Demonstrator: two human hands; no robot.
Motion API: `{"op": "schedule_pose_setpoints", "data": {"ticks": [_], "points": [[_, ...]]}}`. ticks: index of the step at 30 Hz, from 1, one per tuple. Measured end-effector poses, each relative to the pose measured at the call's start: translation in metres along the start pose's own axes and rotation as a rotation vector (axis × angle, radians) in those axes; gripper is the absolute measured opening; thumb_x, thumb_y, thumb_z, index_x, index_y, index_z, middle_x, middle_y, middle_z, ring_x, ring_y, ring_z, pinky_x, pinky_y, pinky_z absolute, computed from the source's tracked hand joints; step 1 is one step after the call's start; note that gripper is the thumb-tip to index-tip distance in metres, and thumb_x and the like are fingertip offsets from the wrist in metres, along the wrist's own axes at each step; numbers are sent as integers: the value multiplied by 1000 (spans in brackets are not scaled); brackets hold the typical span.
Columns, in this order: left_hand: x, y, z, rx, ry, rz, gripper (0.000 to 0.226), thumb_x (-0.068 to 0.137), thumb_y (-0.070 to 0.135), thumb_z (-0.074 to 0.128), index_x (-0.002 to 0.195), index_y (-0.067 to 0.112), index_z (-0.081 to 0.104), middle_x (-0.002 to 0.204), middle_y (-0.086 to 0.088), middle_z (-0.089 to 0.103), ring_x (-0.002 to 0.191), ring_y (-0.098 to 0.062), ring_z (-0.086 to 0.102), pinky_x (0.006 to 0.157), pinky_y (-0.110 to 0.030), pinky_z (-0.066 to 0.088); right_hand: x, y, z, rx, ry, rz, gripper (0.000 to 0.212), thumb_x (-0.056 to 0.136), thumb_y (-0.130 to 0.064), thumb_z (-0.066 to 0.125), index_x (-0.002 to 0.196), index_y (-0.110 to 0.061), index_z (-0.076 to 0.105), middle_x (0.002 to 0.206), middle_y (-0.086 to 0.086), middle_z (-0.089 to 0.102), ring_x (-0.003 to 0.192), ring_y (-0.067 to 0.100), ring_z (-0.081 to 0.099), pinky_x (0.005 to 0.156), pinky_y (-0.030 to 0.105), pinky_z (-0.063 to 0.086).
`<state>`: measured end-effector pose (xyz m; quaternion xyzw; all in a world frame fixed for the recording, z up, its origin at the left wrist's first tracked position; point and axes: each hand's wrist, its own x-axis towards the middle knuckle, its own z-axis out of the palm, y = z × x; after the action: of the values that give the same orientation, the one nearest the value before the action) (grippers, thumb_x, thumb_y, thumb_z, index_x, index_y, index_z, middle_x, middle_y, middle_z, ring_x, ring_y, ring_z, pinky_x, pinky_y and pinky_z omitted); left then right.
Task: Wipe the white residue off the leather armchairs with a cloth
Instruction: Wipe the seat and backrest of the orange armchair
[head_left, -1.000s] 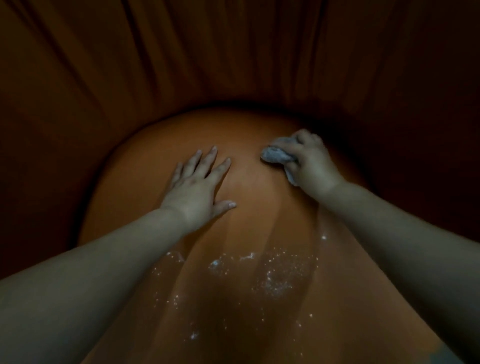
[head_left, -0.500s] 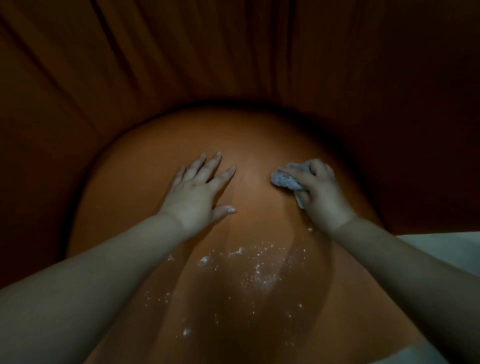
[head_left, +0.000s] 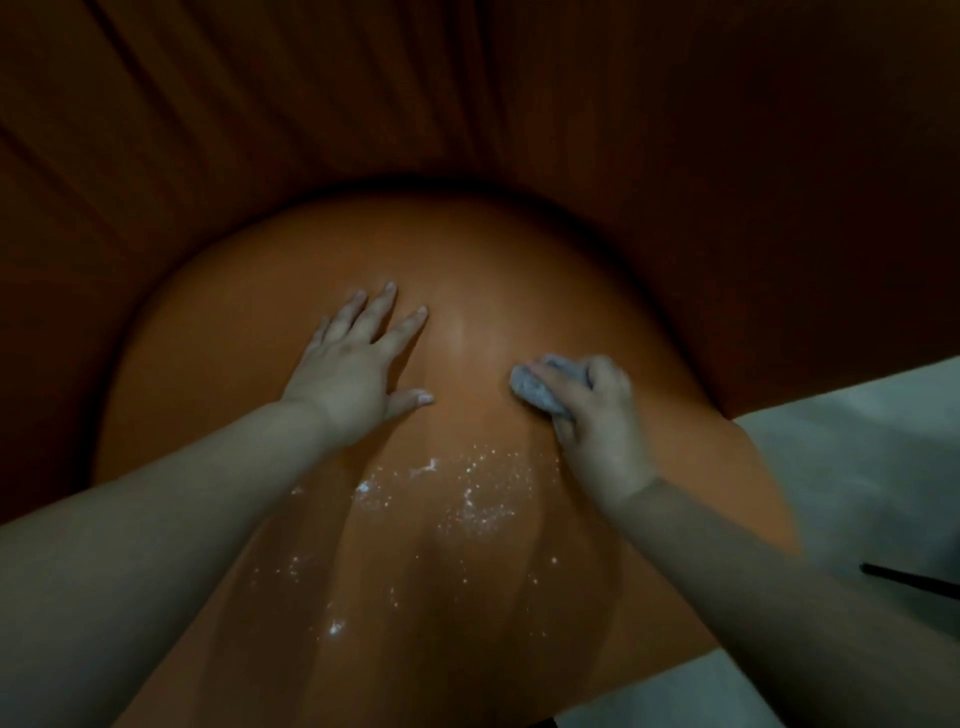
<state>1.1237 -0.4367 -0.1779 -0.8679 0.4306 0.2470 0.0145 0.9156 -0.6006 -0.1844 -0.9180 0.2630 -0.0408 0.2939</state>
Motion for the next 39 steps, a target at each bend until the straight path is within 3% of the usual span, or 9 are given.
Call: {"op": "schedule_pose_setpoints", "data": {"ticks": [5,13,17,20,24,27,31,36,39], "points": [[0,-2,-4,-35,-2,26,89,82,64,56,150,45,2,160,10,-14,147,-20,-12,119,-48,6,-58,-14,10,32,-118,-124,63,81,3,65,131,-33,55,90,10,48,83,29,47,67,46,50],[-17,-37,-16,-7,-29,37,87,80,56,65,150,44,14,162,6,-3,147,-26,1,117,-47,14,-46,-30,29,179,164,381,37,92,-15,54,127,-27,58,107,2,43,101,22,43,96,40,41],[-34,-45,-10,-17,-46,28,86,82,53,65,151,43,13,162,7,-4,148,-26,-1,118,-47,13,-93,-65,59,127,17,146,59,88,-3,56,137,-35,49,107,8,45,101,30,46,89,47,43],[-41,-49,-5,-29,-26,43,83,84,52,64,150,43,15,162,7,-3,148,-26,0,118,-46,12,-77,-64,55,191,4,274,56,89,-1,51,138,-28,48,125,17,44,113,37,43,98,38,36],[-48,-60,0,-45,-3,67,81,85,53,62,150,43,16,162,7,-3,148,-24,0,119,-46,11,-37,-62,55,305,253,502,39,92,-13,51,129,-27,54,114,13,44,105,27,44,99,39,39],[-52,-66,2,-57,12,63,78,85,53,61,150,43,18,162,6,-1,148,-25,1,119,-49,12,-54,-85,78,215,206,423,44,94,-17,47,136,-29,51,108,3,39,100,15,37,100,32,36],[-61,-81,0,-83,-4,7,76,86,53,60,149,44,19,162,5,-2,148,-25,-1,118,-53,10,-87,-119,99,205,42,153,63,87,4,49,139,-30,46,106,12,42,102,29,41,93,40,39],[-68,-103,-5,-107,4,-80,74,86,52,60,149,45,21,162,3,0,147,-28,-1,118,-51,9,-35,-102,77,275,176,301,55,88,1,49,136,-25,53,116,11,41,114,31,42,105,35,35],[-71,-114,-4,-150,35,-132,74,86,53,61,148,44,23,162,2,2,147,-29,1,118,-50,11,-28,-110,88,174,65,292,55,90,-9,48,138,-34,48,117,7,41,112,28,41,104,39,35]]}}
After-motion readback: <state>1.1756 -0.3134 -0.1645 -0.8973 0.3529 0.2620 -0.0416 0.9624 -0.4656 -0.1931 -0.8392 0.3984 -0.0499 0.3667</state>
